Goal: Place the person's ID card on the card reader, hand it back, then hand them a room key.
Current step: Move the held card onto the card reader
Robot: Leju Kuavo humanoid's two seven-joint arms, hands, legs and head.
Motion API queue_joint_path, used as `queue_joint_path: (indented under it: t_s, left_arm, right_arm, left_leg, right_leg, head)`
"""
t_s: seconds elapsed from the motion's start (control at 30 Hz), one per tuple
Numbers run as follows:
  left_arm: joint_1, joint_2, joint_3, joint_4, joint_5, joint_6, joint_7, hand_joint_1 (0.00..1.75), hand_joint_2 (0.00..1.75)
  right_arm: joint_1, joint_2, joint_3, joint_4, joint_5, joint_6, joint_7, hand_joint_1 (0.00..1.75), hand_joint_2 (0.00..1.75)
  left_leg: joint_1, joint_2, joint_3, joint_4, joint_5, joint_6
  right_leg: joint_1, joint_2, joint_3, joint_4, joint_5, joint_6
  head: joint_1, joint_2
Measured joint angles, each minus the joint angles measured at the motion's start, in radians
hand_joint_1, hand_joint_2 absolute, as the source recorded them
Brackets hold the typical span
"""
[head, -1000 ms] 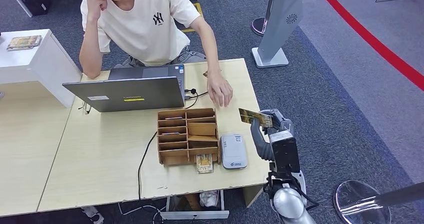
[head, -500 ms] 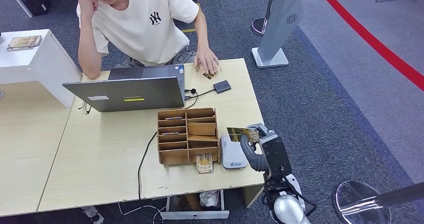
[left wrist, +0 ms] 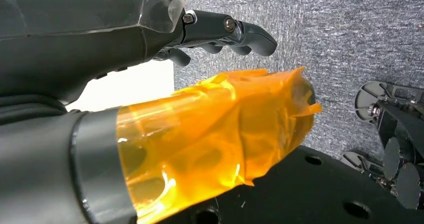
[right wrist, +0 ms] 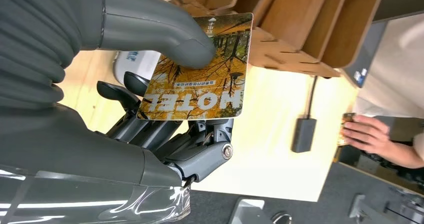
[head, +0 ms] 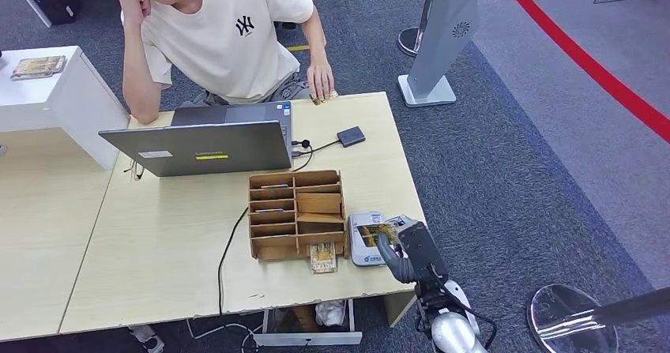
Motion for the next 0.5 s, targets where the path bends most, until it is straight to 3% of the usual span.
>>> queue_joint_path:
  t_s: [0.5]
  left_arm:
    - [0.0,0.005,0.0,0.0,-0.001,0.0,0.005,0.0,0.0]
  right_arm:
    - [-0.023,-0.004,-0.001,0.082,-0.002,0.003,0.006,1.75,1.75]
  left_leg:
    - [0.0,0.0,0.0,0.0,0.0,0.0]
  right_leg:
    - [0.0,0.0,0.0,0.0,0.0,0.0]
  head:
    - [0.0,0.0]
